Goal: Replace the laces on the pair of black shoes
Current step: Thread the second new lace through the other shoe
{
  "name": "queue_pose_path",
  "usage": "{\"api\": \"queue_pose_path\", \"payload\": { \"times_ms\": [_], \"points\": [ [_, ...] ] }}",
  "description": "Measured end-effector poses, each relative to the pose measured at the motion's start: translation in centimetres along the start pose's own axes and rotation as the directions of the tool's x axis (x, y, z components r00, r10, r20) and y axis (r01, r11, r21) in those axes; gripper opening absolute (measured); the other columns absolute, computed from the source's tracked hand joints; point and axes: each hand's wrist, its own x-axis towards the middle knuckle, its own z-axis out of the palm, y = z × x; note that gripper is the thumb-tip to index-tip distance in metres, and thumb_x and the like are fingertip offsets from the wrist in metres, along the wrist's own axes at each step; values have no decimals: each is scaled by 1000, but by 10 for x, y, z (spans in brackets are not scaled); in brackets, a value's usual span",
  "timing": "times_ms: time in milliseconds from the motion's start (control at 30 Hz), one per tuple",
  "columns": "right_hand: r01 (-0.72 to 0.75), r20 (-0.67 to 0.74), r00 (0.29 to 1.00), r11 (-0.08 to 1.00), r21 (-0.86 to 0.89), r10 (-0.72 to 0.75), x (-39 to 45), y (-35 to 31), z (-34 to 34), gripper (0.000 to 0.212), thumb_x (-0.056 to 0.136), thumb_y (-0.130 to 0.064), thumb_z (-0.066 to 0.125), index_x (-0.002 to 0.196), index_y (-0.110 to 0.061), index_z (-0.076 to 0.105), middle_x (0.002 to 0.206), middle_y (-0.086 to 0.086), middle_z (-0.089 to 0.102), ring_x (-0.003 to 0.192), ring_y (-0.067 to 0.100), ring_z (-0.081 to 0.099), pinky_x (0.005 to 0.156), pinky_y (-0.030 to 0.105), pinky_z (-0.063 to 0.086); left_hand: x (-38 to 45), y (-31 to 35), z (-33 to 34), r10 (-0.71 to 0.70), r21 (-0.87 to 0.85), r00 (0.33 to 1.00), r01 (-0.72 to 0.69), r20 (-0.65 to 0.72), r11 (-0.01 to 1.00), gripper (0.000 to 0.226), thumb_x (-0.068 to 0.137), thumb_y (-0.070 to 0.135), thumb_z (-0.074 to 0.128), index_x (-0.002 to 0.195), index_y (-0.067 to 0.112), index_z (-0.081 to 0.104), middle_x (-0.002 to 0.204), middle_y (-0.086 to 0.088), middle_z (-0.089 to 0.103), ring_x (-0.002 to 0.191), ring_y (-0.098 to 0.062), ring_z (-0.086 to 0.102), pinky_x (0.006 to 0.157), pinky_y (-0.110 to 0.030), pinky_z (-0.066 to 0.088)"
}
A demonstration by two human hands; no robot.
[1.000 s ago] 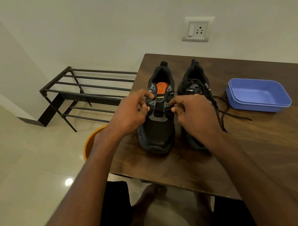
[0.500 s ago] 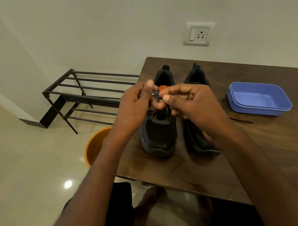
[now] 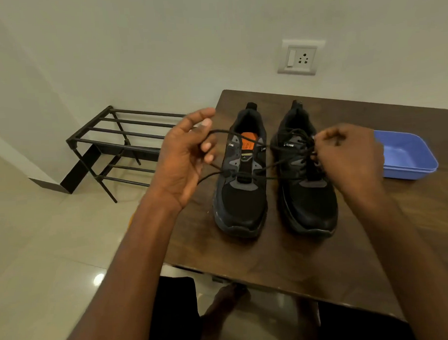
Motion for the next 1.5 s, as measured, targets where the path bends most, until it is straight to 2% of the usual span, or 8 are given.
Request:
{"api": "queue_pose_path", "payload": {
  "times_ms": [100, 267, 467, 600, 767, 967, 1133, 1500],
  "points": [
    [250, 4, 964, 900, -357, -267, -8, 7, 8, 23, 97, -29, 66, 119, -25, 70, 123, 6, 57, 115, 25, 55, 87, 34, 45, 2, -8, 2, -14, 123, 1000, 15, -10, 992, 33, 103, 11, 56, 135, 3, 56, 71, 5, 51, 60, -8, 41, 52, -20, 39],
    [480, 329, 780, 846, 233, -533, -32, -16, 33, 17, 97, -35, 66, 113, -31, 72, 101, -14, 69, 87, 8, 65, 76, 23, 56, -3, -16, 19, -64, 203, 994, 44, 92, 978, 33, 102, 16, 61, 133, 6, 56, 74, 0, 59, 57, -9, 46, 50, -20, 39],
    [203, 77, 978, 968, -145, -193, -13, -5, 16, 10, 97, -31, 67, 87, -27, 68, 78, -9, 66, 69, 7, 59, 65, 24, 48, 0, -13, 7, -86, 267, 995, 72, 43, 961, 28, 104, 18, 57, 131, 9, 58, 73, -1, 59, 56, -13, 44, 52, -23, 40],
    [337, 151, 941, 864, -374, -302, -16, -1, 16, 38, 93, -24, 70, 130, -24, 61, 132, 7, 55, 120, 25, 51, 95, 35, 45, 1, -15, 5, -72, 321, 997, 70, -5, 945, 25, 103, 18, 61, 125, 8, 61, 72, 0, 61, 51, -12, 43, 46, -21, 36],
    [625, 248, 751, 780, 33, -612, -36, -14, 43, 34, 94, -28, 73, 127, -26, 67, 119, -7, 68, 104, 7, 59, 89, 22, 49, -1, -19, 13, -94, 357, 993, 65, 65, 932, 32, 98, 22, 68, 122, 3, 61, 73, -8, 63, 47, -12, 44, 41, -18, 35],
    [337, 7, 941, 941, -31, -337, -19, -3, 36, 17, 97, -25, 71, 112, -23, 77, 93, -13, 70, 80, -4, 61, 82, 17, 50, 1, -19, 6, -47, 419, 999, 40, 8, 907, 17, 103, 21, 61, 113, 10, 66, 75, -3, 68, 53, -11, 52, 44, -21, 37],
    [454, 81, 888, 831, -321, -453, -25, -5, 39, 47, 92, -31, 73, 137, -26, 61, 138, -1, 59, 127, 25, 49, 100, 40, 46, 0, -21, 9, -24, 411, 1000, 28, -16, 911, 16, 98, 20, 68, 108, 8, 70, 77, -7, 71, 49, -12, 49, 42, -18, 37],
    [479, 93, 878, 869, -127, -470, -21, 4, 51, 28, 92, -27, 73, 120, -31, 72, 117, -8, 73, 113, 13, 64, 104, 49, 51, 1, -28, 9, 4, 424, 1000, 8, -27, 906, 18, 102, 9, 59, 113, 8, 73, 88, -11, 76, 61, -16, 63, 46, -20, 45]
  ]
}}
